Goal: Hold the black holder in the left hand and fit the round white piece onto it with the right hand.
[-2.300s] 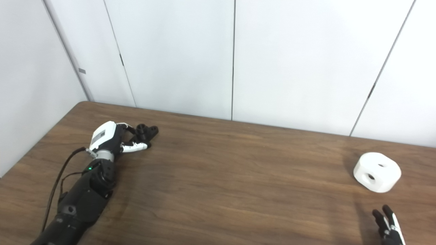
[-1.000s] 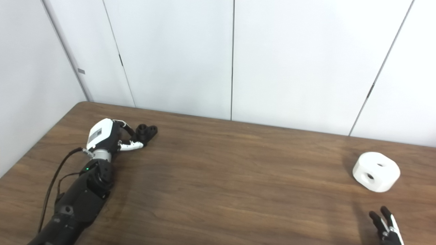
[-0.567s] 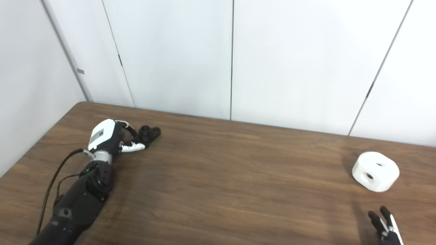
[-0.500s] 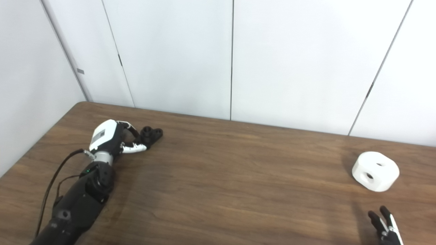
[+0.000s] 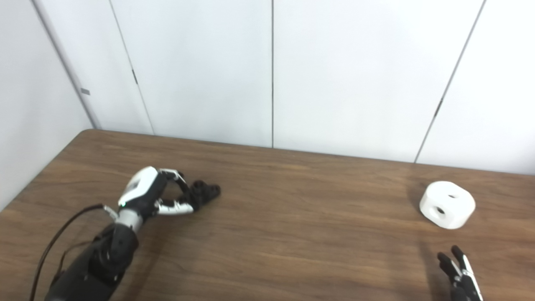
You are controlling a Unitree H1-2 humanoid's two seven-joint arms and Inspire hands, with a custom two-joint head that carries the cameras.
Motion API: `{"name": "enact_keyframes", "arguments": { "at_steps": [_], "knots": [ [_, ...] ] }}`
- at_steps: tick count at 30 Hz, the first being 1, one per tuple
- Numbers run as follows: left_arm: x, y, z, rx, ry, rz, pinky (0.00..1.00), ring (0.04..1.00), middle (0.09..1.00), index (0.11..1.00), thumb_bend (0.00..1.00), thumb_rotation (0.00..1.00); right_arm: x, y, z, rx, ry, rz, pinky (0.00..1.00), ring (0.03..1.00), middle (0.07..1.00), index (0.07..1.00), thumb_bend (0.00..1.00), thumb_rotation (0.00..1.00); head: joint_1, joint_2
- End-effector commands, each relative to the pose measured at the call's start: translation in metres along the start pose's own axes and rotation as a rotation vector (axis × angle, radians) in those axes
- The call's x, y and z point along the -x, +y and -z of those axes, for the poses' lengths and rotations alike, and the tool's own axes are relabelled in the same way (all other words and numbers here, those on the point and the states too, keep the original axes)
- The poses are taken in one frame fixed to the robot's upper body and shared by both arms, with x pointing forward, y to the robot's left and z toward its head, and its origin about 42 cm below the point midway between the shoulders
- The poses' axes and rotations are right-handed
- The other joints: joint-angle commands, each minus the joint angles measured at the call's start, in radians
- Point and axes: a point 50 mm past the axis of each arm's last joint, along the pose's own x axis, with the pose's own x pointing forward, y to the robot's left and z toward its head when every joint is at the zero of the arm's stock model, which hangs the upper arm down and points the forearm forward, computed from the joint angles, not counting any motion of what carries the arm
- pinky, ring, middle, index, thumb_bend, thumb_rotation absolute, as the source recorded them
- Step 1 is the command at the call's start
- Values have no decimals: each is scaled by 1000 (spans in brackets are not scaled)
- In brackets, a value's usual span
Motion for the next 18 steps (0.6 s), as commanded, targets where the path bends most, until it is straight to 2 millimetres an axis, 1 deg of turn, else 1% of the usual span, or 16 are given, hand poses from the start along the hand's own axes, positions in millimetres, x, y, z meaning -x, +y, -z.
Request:
{"name": "enact_keyframes", "arguments": {
  "at_steps": [1,4,10,15,16,18],
  "knots": [
    [14,-14,-14,20,-39,108,771,860,799,488,516,52,4,7,-1,-9,10,-13,1000,941,920,970,677,1000,-10,6],
    [34,-24,-34,43,-88,174,778,882,818,488,516,53,4,11,-4,-7,11,-9,1000,944,921,966,690,1000,-29,14],
    [67,-39,-60,60,-163,290,789,899,828,488,515,56,2,21,-12,2,-5,-10,1000,942,920,969,674,1000,-81,42],
    [91,-55,-71,82,-214,371,817,915,834,488,516,54,2,27,-19,-14,2,-8,1000,945,921,972,655,1000,-118,65],
    [96,-60,-73,80,-225,394,826,919,837,488,516,55,2,29,-21,-14,3,-8,1000,945,921,973,653,1000,-133,75],
    [106,-69,-76,70,-249,432,866,923,836,488,515,55,2,31,-25,-6,-1,-11,1000,944,921,976,641,1000,-144,82]
  ]
}}
